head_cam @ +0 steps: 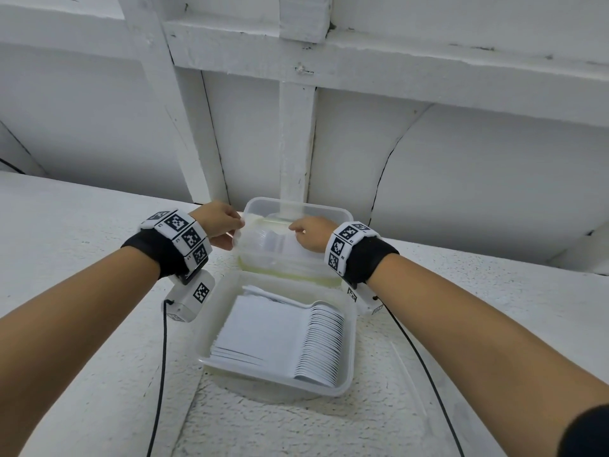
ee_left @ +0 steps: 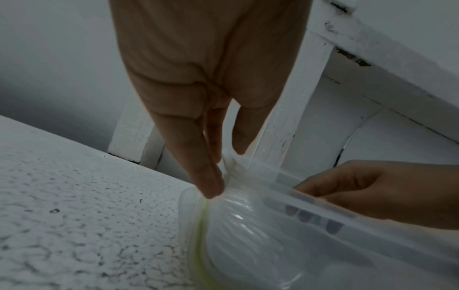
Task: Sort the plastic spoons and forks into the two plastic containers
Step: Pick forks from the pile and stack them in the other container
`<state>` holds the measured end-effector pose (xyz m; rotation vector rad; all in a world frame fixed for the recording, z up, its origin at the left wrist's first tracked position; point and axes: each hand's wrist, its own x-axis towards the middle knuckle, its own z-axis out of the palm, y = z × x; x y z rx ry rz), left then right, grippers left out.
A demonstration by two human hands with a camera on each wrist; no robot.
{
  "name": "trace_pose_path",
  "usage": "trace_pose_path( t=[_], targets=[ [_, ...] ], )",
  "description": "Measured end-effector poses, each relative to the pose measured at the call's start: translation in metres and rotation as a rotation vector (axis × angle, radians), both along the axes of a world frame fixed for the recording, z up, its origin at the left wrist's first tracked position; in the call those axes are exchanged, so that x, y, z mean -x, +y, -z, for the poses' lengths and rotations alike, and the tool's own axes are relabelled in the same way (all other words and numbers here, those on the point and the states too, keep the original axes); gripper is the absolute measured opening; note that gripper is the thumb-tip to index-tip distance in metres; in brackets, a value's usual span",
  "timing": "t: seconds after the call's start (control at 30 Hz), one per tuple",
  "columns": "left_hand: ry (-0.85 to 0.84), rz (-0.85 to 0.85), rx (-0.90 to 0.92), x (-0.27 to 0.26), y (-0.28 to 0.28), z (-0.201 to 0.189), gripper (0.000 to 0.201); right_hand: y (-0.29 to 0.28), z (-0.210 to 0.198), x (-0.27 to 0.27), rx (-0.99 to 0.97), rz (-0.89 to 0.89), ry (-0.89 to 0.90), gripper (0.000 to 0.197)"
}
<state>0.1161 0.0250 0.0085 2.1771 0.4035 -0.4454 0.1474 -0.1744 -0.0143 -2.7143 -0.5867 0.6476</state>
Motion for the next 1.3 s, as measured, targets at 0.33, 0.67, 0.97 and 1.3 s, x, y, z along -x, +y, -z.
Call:
trace_pose_path(
  t=[0.33, 0.67, 0.97, 1.3],
  targets=[
    [-0.324, 0.177, -0.374, 0.049, -0.030, -0.051, 0.030, -0.056, -0.069, 0.066, -0.101, -0.083, -0.165, 0.037],
    [-0.663, 0.630, -0.080, 0.175, -0.152, -0.065, 0.016, -0.174, -0.068, 0.208, -0.091, 0.027, -0.121, 0.033],
    [-0.271, 0.996, -0.333, 0.207, -0.237, 0.017, 0.036, -0.233, -0.015, 0.286, -0.034, 0.178, -0.083, 0.035],
    [-0.308, 1.169, -0.803, 0.214, -0.245, 0.043, 0.030, -0.257, -0.004, 0.325, -0.211, 0.313, -0.167, 0.031]
  ],
)
